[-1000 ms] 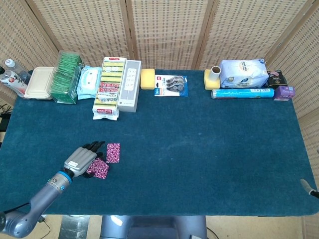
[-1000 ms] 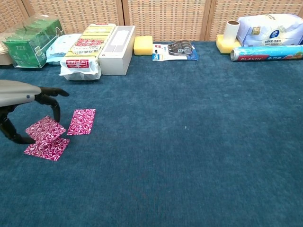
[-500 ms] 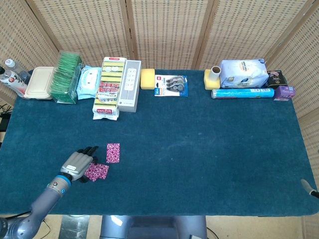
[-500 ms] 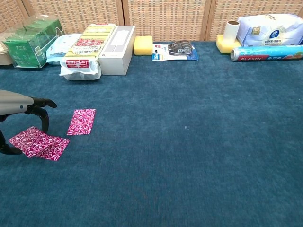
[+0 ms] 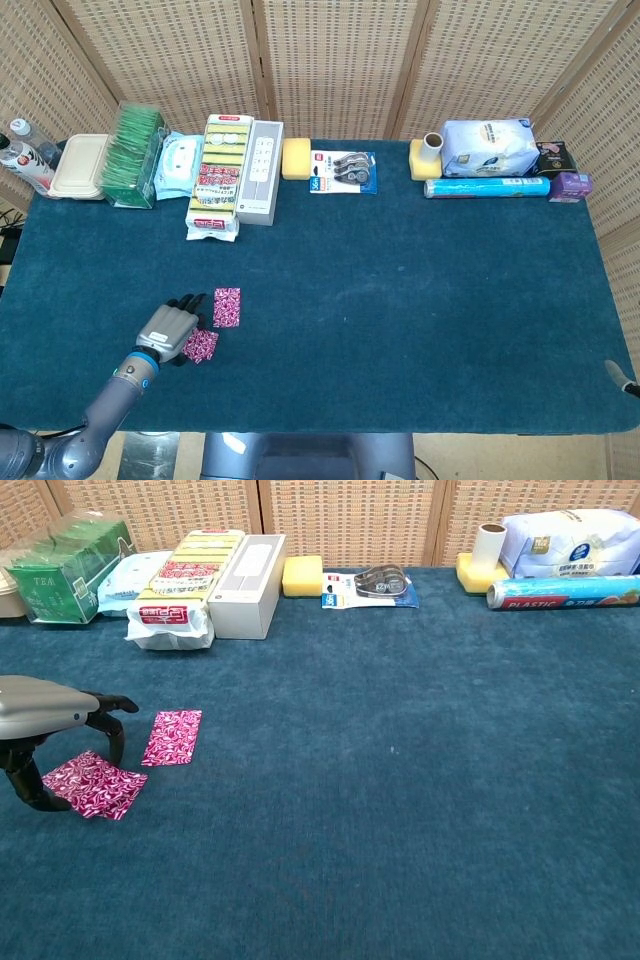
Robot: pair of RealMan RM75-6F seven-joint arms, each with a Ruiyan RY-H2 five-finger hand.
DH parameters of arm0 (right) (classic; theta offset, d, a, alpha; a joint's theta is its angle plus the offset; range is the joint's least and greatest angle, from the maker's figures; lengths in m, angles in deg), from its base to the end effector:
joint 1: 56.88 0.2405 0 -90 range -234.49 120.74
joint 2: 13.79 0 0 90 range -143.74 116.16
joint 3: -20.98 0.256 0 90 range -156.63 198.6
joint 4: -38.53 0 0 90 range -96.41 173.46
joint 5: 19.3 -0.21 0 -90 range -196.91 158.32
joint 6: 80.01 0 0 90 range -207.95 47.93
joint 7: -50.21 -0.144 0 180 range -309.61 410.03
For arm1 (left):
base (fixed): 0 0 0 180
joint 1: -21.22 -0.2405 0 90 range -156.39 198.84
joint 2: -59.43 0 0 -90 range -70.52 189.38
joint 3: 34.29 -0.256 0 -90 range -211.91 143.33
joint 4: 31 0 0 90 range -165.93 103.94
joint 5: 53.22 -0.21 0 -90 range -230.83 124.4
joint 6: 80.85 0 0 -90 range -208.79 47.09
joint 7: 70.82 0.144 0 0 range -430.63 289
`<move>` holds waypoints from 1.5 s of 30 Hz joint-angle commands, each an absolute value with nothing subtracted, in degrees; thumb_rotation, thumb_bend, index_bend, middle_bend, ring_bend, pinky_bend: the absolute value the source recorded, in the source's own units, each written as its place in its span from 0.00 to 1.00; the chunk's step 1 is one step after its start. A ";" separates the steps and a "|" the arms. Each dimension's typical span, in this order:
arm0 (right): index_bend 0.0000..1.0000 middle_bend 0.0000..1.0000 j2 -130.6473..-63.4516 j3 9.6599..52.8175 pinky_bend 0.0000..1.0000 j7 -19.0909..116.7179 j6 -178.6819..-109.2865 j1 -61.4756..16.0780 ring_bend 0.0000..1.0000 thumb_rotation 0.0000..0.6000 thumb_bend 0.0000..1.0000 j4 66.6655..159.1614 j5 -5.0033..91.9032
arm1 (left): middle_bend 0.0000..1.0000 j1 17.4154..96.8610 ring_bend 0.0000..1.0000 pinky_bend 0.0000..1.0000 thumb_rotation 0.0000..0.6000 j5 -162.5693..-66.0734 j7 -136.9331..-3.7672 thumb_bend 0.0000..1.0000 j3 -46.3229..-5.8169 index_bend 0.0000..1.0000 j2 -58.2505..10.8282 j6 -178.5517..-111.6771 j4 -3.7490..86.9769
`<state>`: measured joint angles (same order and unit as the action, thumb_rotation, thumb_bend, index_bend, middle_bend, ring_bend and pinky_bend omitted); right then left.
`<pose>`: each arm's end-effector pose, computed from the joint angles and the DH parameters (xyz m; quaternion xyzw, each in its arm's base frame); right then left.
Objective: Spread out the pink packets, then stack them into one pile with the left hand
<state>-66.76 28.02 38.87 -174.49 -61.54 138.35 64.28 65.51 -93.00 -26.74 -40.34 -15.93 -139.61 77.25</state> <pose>-0.3106 -0.1412 0.2404 0.4850 -0.3953 0.4483 0.6384 -0.2006 0.2610 0.0087 -0.8055 -0.3958 -0.1283 0.4219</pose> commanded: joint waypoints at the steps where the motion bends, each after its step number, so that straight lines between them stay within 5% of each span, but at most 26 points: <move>1: 0.18 0.05 -66.77 27.98 0.00 38.78 -174.45 -61.54 0.00 1.00 0.23 138.30 64.32 | 0.00 65.56 0.00 0.16 1.00 -92.79 -26.07 0.23 -40.46 0.38 -16.56 -140.55 76.83; 29: 0.18 0.05 -66.55 28.01 0.00 37.76 -174.68 -61.74 0.00 1.00 0.23 137.99 64.20 | 0.00 66.10 0.00 0.17 1.00 -91.57 -24.96 0.13 -40.25 0.38 -17.41 -142.33 77.29; 36: 0.18 0.05 -66.52 28.01 0.00 37.89 -174.55 -61.65 0.00 1.00 0.23 138.04 64.20 | 0.00 63.78 0.00 0.17 1.00 -114.09 -37.51 0.19 -40.53 0.38 -16.02 -139.47 71.70; 40: 0.18 0.05 -66.51 28.10 0.00 37.79 -174.71 -61.74 0.00 1.00 0.23 138.03 64.03 | 0.00 62.49 0.00 0.17 1.00 -134.26 -48.88 0.19 -42.30 0.38 -17.20 -142.96 59.96; 45: 0.18 0.05 -66.63 28.01 0.00 38.27 -174.65 -61.67 0.00 1.00 0.23 138.14 64.21 | 0.00 63.05 0.00 0.18 1.00 -145.90 -55.01 0.20 -43.90 0.34 -18.93 -145.82 46.60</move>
<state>-66.58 28.06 38.13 -174.68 -61.70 138.11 64.12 63.59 -134.11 -46.51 -41.99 -17.47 -143.16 59.44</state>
